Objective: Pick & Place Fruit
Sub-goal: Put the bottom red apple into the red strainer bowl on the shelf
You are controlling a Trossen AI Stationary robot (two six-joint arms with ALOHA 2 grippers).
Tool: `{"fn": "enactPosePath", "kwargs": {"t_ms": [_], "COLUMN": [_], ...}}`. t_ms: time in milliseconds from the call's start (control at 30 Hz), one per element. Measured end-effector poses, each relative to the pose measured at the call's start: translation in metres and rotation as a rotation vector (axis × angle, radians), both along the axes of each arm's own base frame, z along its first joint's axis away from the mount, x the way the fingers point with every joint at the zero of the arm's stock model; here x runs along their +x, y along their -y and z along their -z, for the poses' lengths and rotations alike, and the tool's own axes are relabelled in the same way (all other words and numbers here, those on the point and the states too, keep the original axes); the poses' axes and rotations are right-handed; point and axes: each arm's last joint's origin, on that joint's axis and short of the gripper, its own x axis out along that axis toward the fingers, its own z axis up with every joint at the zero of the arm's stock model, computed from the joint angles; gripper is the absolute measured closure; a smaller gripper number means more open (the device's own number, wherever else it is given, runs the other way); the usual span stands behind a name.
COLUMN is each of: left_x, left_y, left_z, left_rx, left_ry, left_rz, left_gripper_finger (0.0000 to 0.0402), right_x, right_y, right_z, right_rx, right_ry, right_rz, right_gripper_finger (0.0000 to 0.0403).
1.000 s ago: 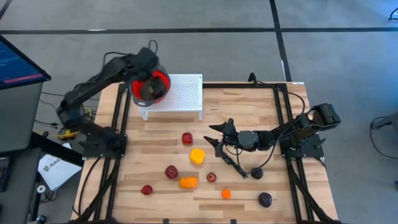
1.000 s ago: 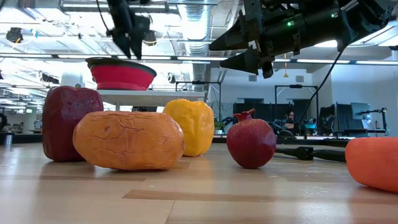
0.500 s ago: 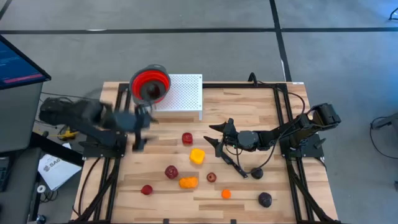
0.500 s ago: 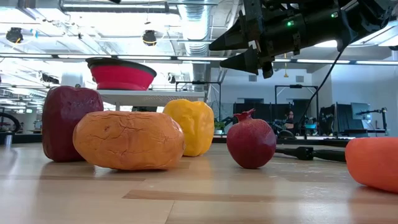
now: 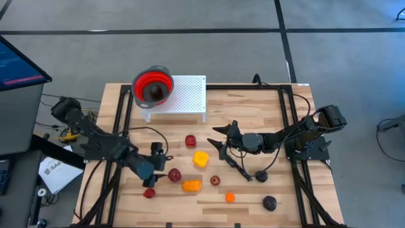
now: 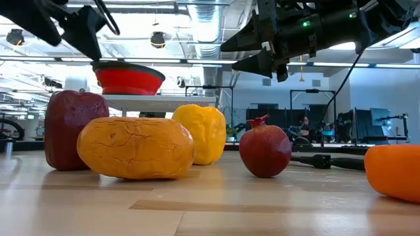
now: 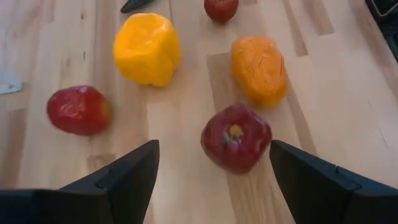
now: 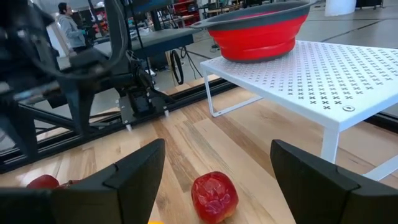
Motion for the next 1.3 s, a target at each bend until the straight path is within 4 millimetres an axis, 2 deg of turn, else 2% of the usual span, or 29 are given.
{"fn": "enactPosePath", "kwargs": {"t_ms": [267,467,700,967,1167,1300], "left_x": [0.02,0.033,0.044,0.039,0.038,0.034], "left_y": [0.0,0.006,0.005,-0.005,-0.006,-0.008], "left_z": [0.036,0.048,0.06,0.073,0.074,0.057], "left_rx": [-0.076,-0.012,-0.037,-0.061,-0.071,-0.105], "left_ry": [-0.129,-0.112,-0.125,-0.144,-0.128,-0.063], "left_rz": [0.049,0.17,0.217,0.207,0.199,0.189], "left_gripper_finger": [0.006,0.0049,0.0054,0.0082,0.011,0.0116], "right_x": [0.0,0.0,0.0,0.0,0.0,0.0], "right_y": [0.0,0.0,-0.001,-0.002,-0.002,-0.002], "right_z": [0.0,0.0,0.0,0.0,0.0,0.0], "right_rx": [0.005,0.006,0.007,0.006,0.006,0.006], "right_ry": [0.005,0.005,0.001,-0.001,-0.001,-0.001], "right_rz": [0.0,0.001,-0.002,-0.005,-0.005,-0.005], "right_gripper_finger": [0.0117,0.0117,0.0117,0.0117,0.0117,0.0117]}}
